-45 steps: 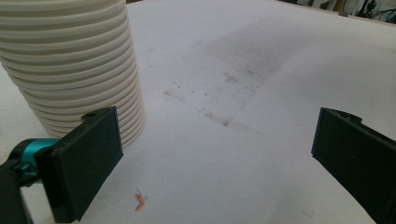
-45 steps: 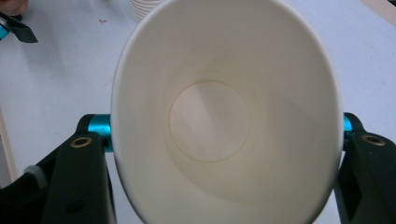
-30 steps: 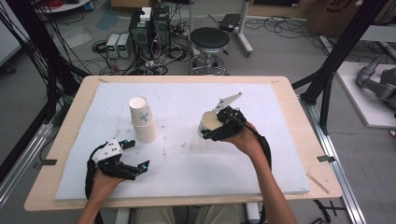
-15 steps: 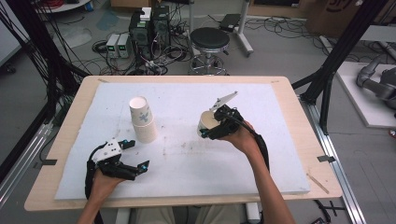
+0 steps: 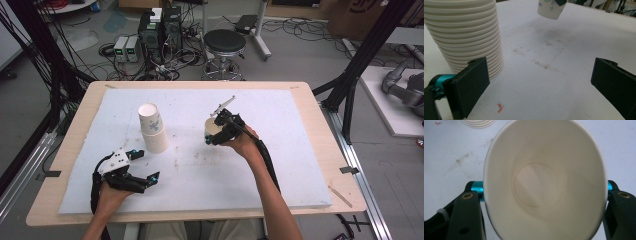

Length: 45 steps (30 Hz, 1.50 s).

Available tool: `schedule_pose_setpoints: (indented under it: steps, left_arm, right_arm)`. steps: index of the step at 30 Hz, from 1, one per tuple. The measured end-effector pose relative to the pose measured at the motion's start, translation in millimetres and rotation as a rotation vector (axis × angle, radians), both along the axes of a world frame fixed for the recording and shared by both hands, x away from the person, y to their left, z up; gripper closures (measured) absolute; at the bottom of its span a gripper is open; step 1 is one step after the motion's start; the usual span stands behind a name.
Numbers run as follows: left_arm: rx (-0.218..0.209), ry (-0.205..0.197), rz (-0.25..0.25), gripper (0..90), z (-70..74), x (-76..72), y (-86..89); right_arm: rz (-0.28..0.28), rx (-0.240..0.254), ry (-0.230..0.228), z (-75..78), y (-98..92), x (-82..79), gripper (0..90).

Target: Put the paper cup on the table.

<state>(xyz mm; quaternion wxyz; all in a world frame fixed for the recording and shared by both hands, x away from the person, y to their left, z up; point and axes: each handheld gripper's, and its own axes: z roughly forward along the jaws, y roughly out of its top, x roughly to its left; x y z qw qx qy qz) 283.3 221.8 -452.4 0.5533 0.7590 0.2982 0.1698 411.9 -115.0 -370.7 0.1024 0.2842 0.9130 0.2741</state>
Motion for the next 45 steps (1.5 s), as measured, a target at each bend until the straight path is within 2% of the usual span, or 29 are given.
schedule_pose_setpoints:
  steps: [17, 29, 32, 33, 36, 45]
  left_arm:
    - [-0.002, 0.003, 0.015, 1.8, 0.1, 0.2, 0.7]
    - [-0.009, 0.008, 0.021, 1.7, -0.1, 0.8, 1.2]
    - [-0.014, 0.010, 0.021, 1.7, -0.1, 0.8, 1.6]
    - [-0.016, 0.012, 0.020, 1.7, -0.2, 0.9, 1.9]
    - [-0.018, 0.013, 0.019, 1.8, -0.2, 1.0, 2.1]
    - [-0.029, 0.014, 0.018, 1.7, -0.3, 1.2, 3.2]
  right_arm:
    - [-0.006, -0.089, 0.043, -28.6, 33.1, 16.0, 33.0]
    - [-0.013, -0.077, 0.038, -31.3, 37.2, 19.4, 32.0]
    - [-0.007, -0.076, 0.037, -33.0, 37.9, 19.7, 24.9]
    - [-0.012, -0.072, 0.039, -34.3, 38.0, 19.9, 19.1]
    - [-0.012, -0.058, 0.044, -35.3, 37.1, 19.1, 17.6]
    - [-0.024, -0.067, 0.040, -33.3, 33.9, 17.2, 15.8]
